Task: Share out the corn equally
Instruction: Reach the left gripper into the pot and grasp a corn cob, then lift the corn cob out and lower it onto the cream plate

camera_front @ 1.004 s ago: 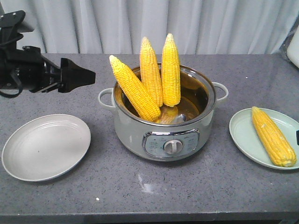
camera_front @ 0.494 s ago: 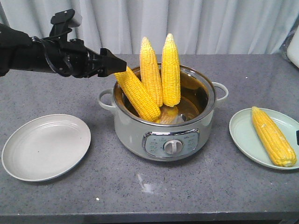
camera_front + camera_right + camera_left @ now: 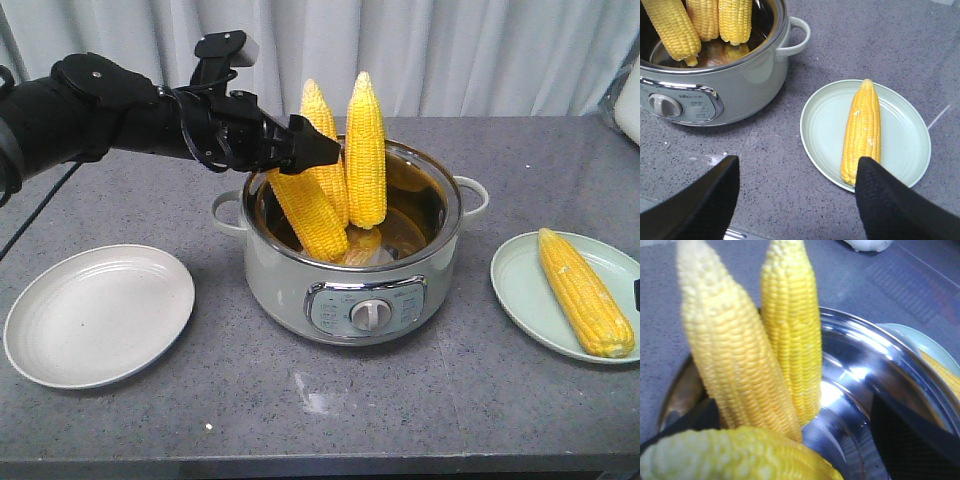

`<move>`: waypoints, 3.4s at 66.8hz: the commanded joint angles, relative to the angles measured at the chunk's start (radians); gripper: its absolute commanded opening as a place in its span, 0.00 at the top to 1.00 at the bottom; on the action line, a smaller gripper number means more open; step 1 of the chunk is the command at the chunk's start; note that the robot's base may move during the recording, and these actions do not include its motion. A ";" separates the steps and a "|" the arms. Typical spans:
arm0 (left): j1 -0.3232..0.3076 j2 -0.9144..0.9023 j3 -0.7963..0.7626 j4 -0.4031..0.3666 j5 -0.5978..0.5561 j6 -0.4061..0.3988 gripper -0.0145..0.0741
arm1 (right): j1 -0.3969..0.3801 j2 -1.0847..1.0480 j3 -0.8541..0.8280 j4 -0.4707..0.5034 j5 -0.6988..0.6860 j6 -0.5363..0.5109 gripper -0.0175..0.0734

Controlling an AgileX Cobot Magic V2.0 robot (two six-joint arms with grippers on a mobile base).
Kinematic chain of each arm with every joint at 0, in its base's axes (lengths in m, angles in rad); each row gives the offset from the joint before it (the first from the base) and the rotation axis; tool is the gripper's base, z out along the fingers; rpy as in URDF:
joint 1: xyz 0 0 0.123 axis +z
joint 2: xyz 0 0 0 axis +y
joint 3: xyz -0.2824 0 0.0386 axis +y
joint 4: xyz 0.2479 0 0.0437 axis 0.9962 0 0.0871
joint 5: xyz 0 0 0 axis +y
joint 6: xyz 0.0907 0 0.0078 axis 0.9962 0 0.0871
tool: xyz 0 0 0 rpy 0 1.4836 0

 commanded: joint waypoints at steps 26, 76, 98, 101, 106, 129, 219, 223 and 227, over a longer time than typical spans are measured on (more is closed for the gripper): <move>-0.044 -0.050 -0.034 -0.044 -0.005 0.026 0.48 | 0.001 0.000 -0.022 -0.004 -0.065 -0.007 0.29; -0.040 -0.163 -0.251 -0.007 0.195 0.024 0.61 | 0.001 0.000 -0.022 -0.004 -0.064 -0.007 0.29; -0.040 -0.325 -0.295 0.572 0.278 -0.265 0.61 | 0.001 0.000 -0.022 -0.004 -0.064 -0.007 0.29; -0.040 -0.342 -0.295 0.655 0.300 -0.329 0.61 | 0.001 0.000 -0.022 -0.004 -0.064 -0.007 0.29; -0.040 -0.363 -0.295 0.767 0.339 -0.427 0.61 | 0.001 0.000 -0.022 -0.004 -0.064 -0.007 0.29; -0.040 -0.367 -0.293 1.027 0.547 -0.610 0.61 | 0.001 0.000 -0.022 -0.004 -0.064 -0.007 0.29; 0.070 -0.239 0.114 1.227 0.448 -0.922 0.51 | 0.001 0.000 -0.022 -0.004 -0.064 -0.007 0.29; 0.070 -0.237 0.114 1.227 0.435 -0.922 0.47 | 0.001 0.000 -0.022 -0.004 -0.065 -0.007 0.29; 0.070 -0.236 0.114 1.228 0.425 -0.922 0.42 | 0.001 0.000 -0.022 -0.004 -0.065 -0.007 0.29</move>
